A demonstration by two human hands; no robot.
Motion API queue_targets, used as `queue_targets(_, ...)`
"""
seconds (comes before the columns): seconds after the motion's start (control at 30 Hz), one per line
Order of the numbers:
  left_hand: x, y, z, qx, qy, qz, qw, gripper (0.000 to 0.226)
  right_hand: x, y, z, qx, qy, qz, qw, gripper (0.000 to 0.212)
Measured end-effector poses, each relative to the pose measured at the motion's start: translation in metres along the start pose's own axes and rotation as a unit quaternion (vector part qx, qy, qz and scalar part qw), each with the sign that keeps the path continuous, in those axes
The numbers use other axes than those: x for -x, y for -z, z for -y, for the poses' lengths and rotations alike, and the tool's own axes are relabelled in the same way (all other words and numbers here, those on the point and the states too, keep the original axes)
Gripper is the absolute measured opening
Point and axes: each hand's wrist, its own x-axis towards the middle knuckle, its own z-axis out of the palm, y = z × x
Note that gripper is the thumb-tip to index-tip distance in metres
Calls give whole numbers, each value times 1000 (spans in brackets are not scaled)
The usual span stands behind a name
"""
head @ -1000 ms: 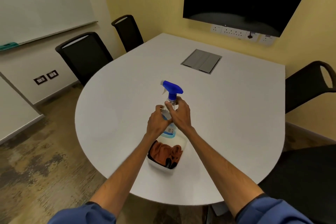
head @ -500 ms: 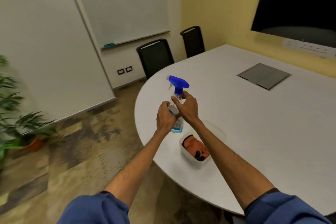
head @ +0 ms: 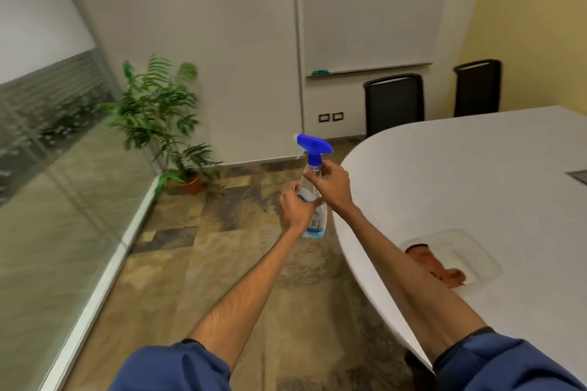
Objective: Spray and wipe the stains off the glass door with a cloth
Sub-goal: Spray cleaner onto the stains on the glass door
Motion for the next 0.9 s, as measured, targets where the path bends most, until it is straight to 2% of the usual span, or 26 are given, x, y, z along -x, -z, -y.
queue_targets(0.3,80,180,81,-24,67,-104,992,67,106,-139,89,-6,32,137,990,28)
queue_targets(0.4,121,240,104,-38,89,-142,985,62,155,-179,122,-16,49,177,983,30)
queue_targets(0.47,150,277,116,-38,102,-176,978,56,190,-204,145,-28,59,204,977,31)
queue_targets(0.6,208,346,137,-30,123,-244,961,68,256,-254,187,-55,96,240,964,28)
queue_targets(0.9,324,488,180,-18,172,-373,912,74,388,-353,281,-115,154,362,912,32)
